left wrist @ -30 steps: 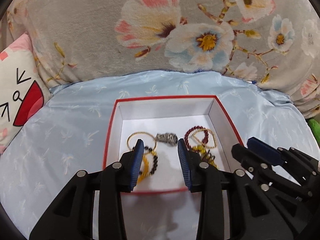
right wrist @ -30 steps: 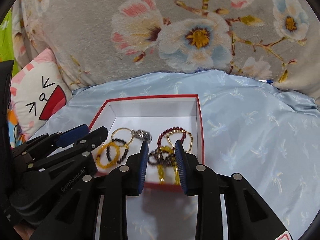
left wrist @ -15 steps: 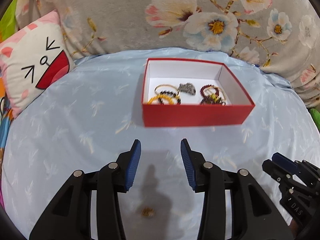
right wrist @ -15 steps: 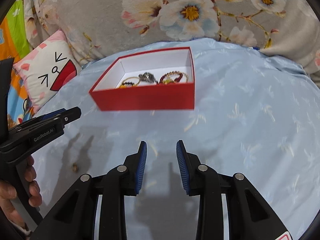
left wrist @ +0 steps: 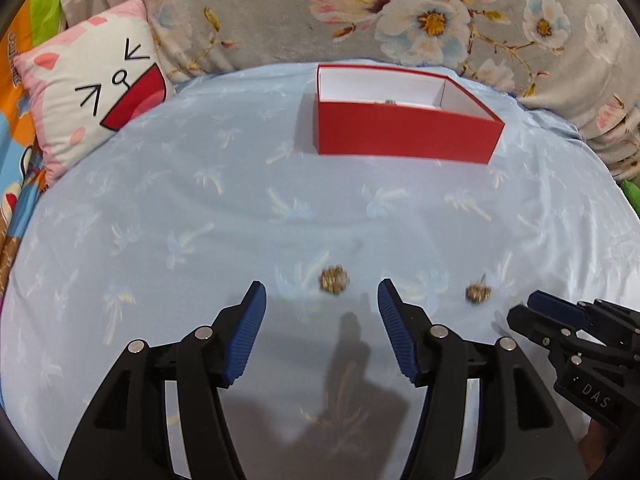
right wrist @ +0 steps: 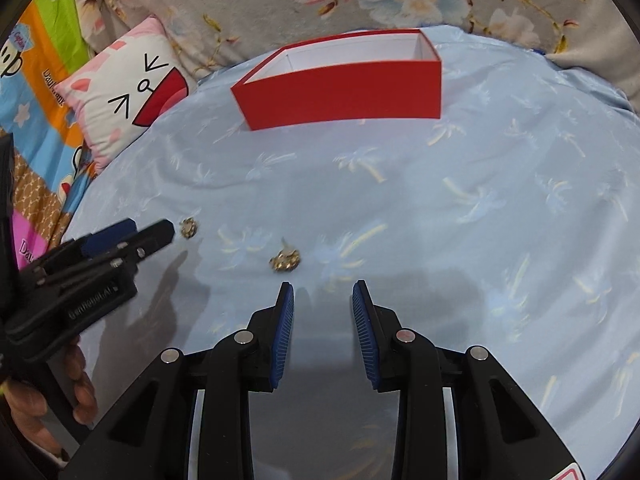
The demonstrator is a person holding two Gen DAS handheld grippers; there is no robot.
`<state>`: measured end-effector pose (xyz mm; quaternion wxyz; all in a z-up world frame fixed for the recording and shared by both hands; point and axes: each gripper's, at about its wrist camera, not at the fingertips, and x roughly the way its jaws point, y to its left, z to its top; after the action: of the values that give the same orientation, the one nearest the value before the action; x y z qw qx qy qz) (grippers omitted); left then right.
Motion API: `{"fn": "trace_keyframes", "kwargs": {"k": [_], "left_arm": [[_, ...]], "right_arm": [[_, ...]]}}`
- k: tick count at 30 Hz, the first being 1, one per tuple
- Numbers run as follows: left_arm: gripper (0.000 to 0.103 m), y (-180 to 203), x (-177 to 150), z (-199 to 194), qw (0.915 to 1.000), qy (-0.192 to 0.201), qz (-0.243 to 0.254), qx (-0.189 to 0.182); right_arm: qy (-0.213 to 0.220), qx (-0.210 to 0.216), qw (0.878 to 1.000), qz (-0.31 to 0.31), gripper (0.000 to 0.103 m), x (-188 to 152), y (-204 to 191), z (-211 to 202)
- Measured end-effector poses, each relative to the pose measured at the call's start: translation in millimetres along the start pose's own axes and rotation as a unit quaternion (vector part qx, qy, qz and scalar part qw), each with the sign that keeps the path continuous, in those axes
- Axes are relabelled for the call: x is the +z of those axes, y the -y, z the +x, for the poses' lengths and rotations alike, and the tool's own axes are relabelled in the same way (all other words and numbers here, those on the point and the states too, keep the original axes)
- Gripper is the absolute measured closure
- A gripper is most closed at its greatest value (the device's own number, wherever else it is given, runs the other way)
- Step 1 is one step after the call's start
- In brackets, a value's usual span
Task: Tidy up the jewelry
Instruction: 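Withdraw both tools from the box toward the gold brooch, then close the right tool on the gold flower brooch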
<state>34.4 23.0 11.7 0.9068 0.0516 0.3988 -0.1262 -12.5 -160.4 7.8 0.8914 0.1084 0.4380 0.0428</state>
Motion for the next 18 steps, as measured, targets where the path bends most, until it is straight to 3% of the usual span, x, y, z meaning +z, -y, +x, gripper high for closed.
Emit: {"fn": "trace_keyframes", "kwargs": {"k": [18], "left_arm": [[0.048, -6.6, -0.1, 26.0, 0.9995, -0.016, -0.025, -0.003]], "right_arm": [[0.005, -0.006, 1.000, -0.021, 0.074, 10.3, -20.5, 19.7]]}}
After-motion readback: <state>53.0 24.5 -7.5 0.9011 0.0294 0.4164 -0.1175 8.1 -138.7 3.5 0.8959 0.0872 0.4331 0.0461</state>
